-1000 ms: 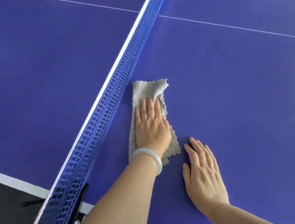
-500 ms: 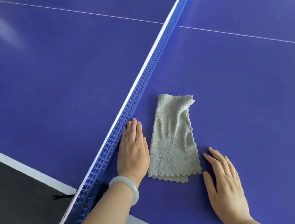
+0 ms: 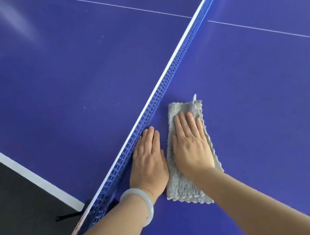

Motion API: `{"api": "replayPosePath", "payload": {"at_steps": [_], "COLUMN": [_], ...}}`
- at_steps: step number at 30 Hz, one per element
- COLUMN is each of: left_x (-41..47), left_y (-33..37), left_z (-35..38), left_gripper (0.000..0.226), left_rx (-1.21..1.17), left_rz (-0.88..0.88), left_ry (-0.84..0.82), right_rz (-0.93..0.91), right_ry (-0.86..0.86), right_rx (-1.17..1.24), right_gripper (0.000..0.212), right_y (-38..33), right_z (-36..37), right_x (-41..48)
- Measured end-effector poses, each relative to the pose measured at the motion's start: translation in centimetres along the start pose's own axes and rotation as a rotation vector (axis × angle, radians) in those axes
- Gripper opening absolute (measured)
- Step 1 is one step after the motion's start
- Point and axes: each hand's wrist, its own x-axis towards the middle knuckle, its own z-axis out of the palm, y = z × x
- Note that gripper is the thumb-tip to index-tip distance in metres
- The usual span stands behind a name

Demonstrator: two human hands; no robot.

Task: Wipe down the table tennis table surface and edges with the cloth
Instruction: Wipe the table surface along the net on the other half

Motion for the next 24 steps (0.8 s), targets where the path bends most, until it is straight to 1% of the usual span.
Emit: {"api": "replayPosePath", "payload": {"at_steps": [2,3,4,6,7,8,9,10,13,14,15,16,17,18,19,20,22,23,24], "left_x": [-0.1,-0.1,0.0,0.1,0.1,0.2,0.2,0.1,0.0,0.1,0.1,0.2,0.3,0.3,0.2,0.2,0.2,0.2,0.2], "left_y": [0.1,0.1,0.2,0.2,0.1,0.1,0.0,0.0,0.1,0.3,0.4,0.5,0.5,0.5,0.5,0.4,0.4,0.4,0.4], "left_z": [-0.3,-0.4,-0.5,-0.5,-0.5,-0.5,-0.5,-0.5,-0.7,-0.8,-0.9,-0.9,-0.9,-0.8,-0.8,-0.8,-0.8,-0.8,-0.7], "left_gripper": [0.055,0.055,0.055,0.055,0.055,0.055,0.055,0.055,0.055,0.054,0.054,0.054,0.054,0.055,0.055,0.055,0.055,0.054,0.054], "left_rx": [0.010,0.013,0.012,0.014,0.018,0.020,0.023,0.029,0.044,0.042,0.038,0.034,0.033,0.035,0.037,0.043,0.057,0.066,0.074], "left_rz": [-0.002,-0.002,-0.001,0.002,0.003,0.004,0.002,-0.001,-0.007,-0.009,-0.010,-0.007,-0.002,0.000,0.000,-0.001,-0.005,-0.008,-0.010], "left_ry": [-0.007,-0.010,-0.014,-0.020,-0.024,-0.030,-0.039,-0.046,-0.047,-0.042,-0.036,-0.033,-0.035,-0.039,-0.040,-0.038,-0.042,-0.042,-0.040], "right_rz": [-0.209,-0.279,-0.297,-0.203,-0.140,-0.093,-0.096,-0.167,-0.568,-0.677,-0.745,-0.735,-0.625,-0.443,-0.240,-0.092,0.025,0.025,-0.018], "right_ry": [-0.037,-0.058,-0.078,-0.086,-0.077,-0.062,-0.062,-0.074,-0.169,-0.217,-0.237,-0.220,-0.183,-0.123,-0.058,-0.015,0.039,0.035,0.027], "right_rx": [-0.047,-0.088,-0.125,-0.154,-0.126,-0.085,-0.051,-0.036,-0.017,-0.041,-0.105,-0.199,-0.271,-0.283,-0.245,-0.195,-0.108,-0.072,-0.036], "right_gripper": [0.057,0.055,0.054,0.054,0.054,0.054,0.054,0.054,0.052,0.050,0.050,0.050,0.051,0.051,0.051,0.052,0.055,0.056,0.056], "right_y": [2.2,3.7,4.9,6.4,6.4,5.9,5.0,4.1,3.1,4.0,5.2,6.3,7.3,8.1,8.7,8.7,6.6,5.2,3.6], "right_z": [-0.8,-1.3,-2.0,-2.9,-3.0,-2.8,-2.5,-2.0,-1.3,-1.7,-2.1,-2.5,-3.0,-3.5,-3.8,-3.8,-2.8,-2.0,-1.3], "right_x": [2.0,4.0,6.4,11.0,12.4,13.0,12.7,11.6,6.5,6.3,7.4,9.2,11.1,12.8,14.0,14.6,14.0,12.9,11.3]}}
